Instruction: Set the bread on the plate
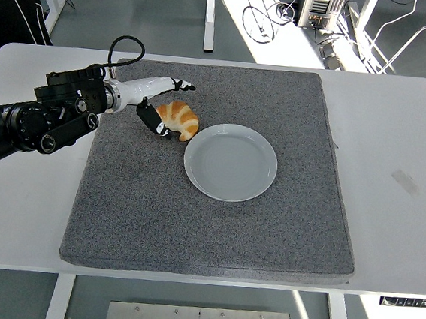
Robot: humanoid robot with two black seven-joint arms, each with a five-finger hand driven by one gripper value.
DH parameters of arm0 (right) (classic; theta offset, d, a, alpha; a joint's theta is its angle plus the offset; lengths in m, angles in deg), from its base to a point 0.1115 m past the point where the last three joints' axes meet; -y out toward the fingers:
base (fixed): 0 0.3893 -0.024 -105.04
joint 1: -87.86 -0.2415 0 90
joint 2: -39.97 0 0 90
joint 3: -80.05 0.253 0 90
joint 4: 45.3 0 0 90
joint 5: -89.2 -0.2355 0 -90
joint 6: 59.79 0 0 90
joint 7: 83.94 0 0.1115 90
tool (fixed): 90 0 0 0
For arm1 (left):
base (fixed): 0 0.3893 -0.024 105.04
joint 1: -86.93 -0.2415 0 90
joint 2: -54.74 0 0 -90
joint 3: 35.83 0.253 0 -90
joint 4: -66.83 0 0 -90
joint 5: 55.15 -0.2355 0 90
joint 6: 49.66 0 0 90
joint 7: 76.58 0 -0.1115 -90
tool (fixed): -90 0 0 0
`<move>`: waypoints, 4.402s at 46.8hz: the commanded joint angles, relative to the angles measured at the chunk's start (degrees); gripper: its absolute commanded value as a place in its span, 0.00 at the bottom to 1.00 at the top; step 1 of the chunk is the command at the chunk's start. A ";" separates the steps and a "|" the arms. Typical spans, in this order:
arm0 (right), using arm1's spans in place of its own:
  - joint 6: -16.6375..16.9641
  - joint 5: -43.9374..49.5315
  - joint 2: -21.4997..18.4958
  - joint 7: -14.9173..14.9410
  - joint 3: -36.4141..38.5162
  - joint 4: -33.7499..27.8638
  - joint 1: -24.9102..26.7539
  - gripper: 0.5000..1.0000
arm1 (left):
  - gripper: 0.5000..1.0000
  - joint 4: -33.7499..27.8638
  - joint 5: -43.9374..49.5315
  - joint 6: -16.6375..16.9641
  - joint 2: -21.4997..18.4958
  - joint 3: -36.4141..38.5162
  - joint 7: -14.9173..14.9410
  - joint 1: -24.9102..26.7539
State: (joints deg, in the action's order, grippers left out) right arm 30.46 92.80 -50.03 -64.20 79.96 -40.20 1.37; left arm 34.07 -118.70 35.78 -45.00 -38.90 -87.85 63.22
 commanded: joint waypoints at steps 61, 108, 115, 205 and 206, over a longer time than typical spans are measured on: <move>0.01 0.00 0.00 0.04 0.00 0.00 0.00 1.00 | 0.00 5.78 2.02 2.99 3.58 5.70 -2.88 3.06; 0.01 0.00 0.00 0.04 0.00 0.00 0.00 1.00 | 0.00 -8.46 4.75 -0.09 5.34 10.36 -4.81 12.90; 0.01 0.00 0.00 0.04 0.00 0.00 0.00 1.00 | 0.00 -8.29 4.66 -0.09 7.10 12.82 -5.08 12.99; 0.01 0.00 0.00 -0.05 0.00 0.00 0.00 1.00 | 0.96 -6.88 15.55 -0.88 9.74 17.31 -4.90 17.64; 0.01 0.00 0.00 0.04 0.00 0.00 0.00 1.00 | 0.96 -6.88 16.51 -0.97 9.74 17.13 -4.90 18.52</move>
State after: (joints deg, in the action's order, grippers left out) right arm 30.48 92.80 -50.03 -64.17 79.96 -40.20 1.37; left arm 27.31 -104.52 34.96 -35.27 -21.34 -92.67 79.64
